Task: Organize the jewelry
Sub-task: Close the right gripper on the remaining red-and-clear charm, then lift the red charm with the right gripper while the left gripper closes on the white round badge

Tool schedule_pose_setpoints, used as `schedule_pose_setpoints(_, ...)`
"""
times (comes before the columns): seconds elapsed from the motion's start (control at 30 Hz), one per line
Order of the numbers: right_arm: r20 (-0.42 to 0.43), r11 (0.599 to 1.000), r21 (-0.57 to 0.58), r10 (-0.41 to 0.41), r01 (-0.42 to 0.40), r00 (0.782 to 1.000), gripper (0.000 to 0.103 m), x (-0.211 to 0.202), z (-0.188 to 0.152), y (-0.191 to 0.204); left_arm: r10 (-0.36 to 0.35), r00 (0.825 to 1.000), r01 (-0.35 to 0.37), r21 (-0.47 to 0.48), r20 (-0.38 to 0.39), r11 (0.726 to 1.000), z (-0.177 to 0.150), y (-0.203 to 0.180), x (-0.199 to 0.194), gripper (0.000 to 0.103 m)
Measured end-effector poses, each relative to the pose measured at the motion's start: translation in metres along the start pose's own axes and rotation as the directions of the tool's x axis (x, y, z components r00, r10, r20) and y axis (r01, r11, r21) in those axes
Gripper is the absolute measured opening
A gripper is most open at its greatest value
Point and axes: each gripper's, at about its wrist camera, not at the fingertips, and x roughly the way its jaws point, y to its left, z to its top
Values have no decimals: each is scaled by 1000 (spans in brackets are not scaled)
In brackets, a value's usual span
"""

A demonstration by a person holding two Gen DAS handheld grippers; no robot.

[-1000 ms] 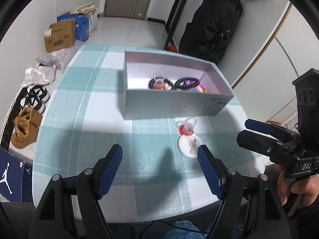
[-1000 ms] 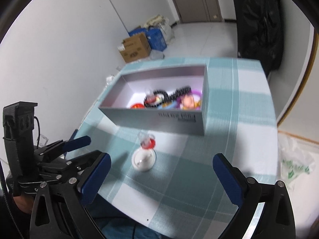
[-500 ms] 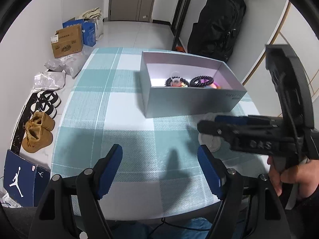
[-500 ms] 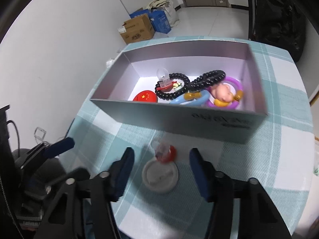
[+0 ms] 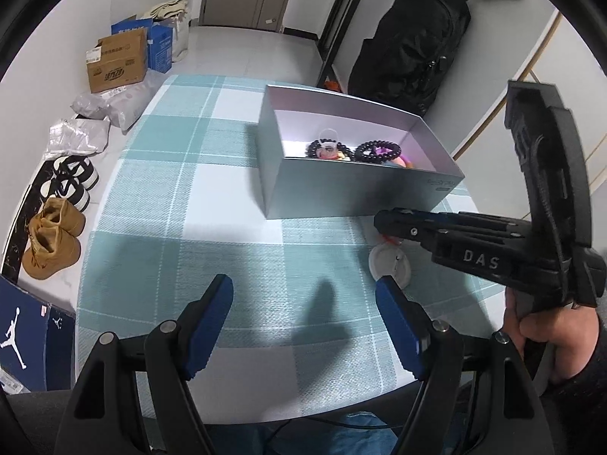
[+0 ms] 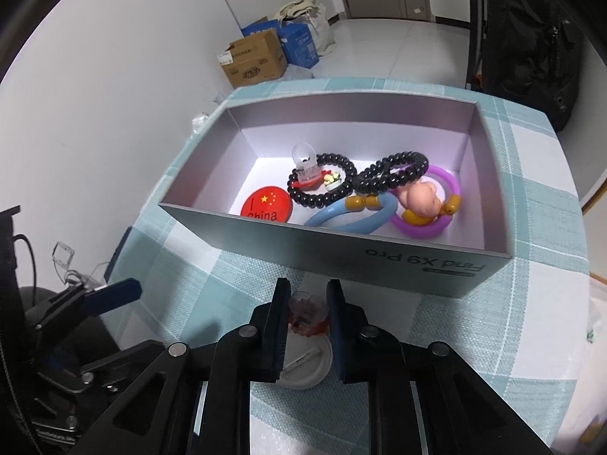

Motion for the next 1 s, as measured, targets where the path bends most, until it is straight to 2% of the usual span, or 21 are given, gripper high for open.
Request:
schedule_pose_setpoints(0.13,17,1000,6,13,-13,1000,18,-6,0,-4,-13,1000,14,16,-10,1000,-1,-6,4,74)
schedule_pose_setpoints(0.33,52,999,31,22,-24,998,18,-24,-3,-15,-71,997,71,33,-7,997,1,-18,6,74)
schedule_pose_setpoints(0.53,63,997,72,12,-16,998,18,-36,-8,-29,-23,999,27,156,-28,987,-4,-49,19,74)
schedule_pose_setpoints(0.8,94,992,122,12,-24,996,18,-58,-19,-51,72,995,-53,248,-71,967,2,-62,45,73)
schedule_pose_setpoints(0.93,109,990,134,18,-33,994,18,-65,-21,-59,109,992,-81,313,-71,946,1,-73,51,69)
schedule_pose_setpoints(1.0,114,989,142,23,-39,993,18,-68,-23,-61,105,992,-76,323,-71,943,1,-75,50,62)
